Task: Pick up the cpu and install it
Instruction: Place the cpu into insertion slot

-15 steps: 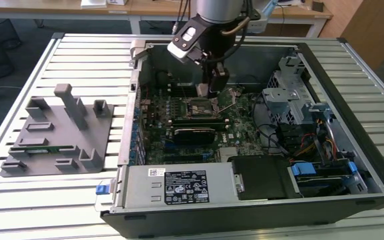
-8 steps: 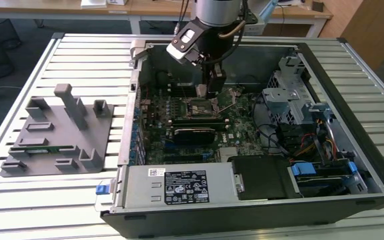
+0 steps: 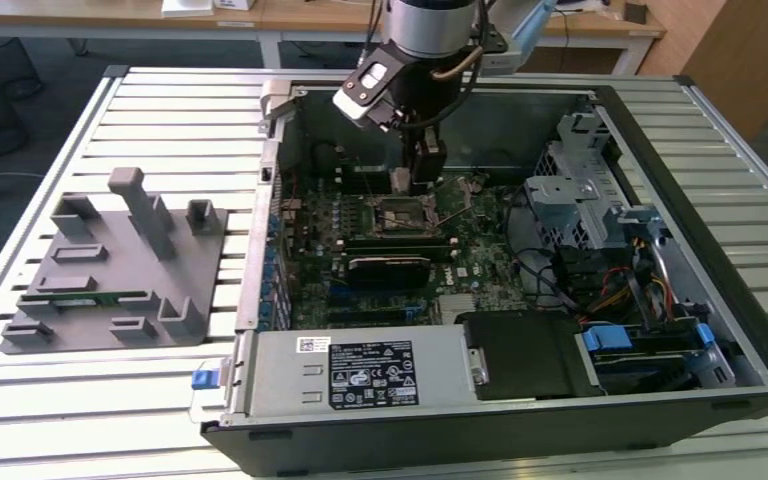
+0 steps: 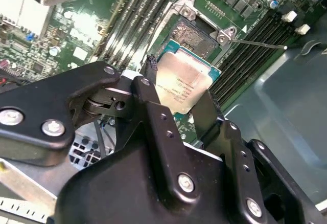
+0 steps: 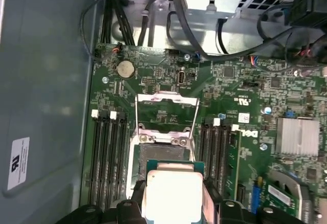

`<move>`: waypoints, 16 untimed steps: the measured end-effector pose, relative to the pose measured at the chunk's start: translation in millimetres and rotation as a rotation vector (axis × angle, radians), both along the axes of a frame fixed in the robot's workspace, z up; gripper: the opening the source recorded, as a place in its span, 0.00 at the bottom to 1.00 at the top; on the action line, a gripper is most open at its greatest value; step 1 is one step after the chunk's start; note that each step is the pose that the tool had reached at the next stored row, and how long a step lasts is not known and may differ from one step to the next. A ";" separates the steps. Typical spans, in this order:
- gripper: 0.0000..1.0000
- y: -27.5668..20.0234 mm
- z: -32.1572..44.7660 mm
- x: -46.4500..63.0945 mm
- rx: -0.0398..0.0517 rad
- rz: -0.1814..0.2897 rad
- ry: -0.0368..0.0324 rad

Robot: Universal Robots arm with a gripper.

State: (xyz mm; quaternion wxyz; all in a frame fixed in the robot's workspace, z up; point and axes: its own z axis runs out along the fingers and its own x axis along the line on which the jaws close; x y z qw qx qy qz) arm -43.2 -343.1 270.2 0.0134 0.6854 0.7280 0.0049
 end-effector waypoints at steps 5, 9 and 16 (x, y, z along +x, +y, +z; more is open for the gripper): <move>0.53 1.6 -9.0 -0.2 0.0000 -0.006 0.0000; 0.53 1.6 -16.3 -0.4 0.0003 0.007 -0.0001; 0.53 2.7 -29.0 -0.4 0.0004 0.007 -0.0001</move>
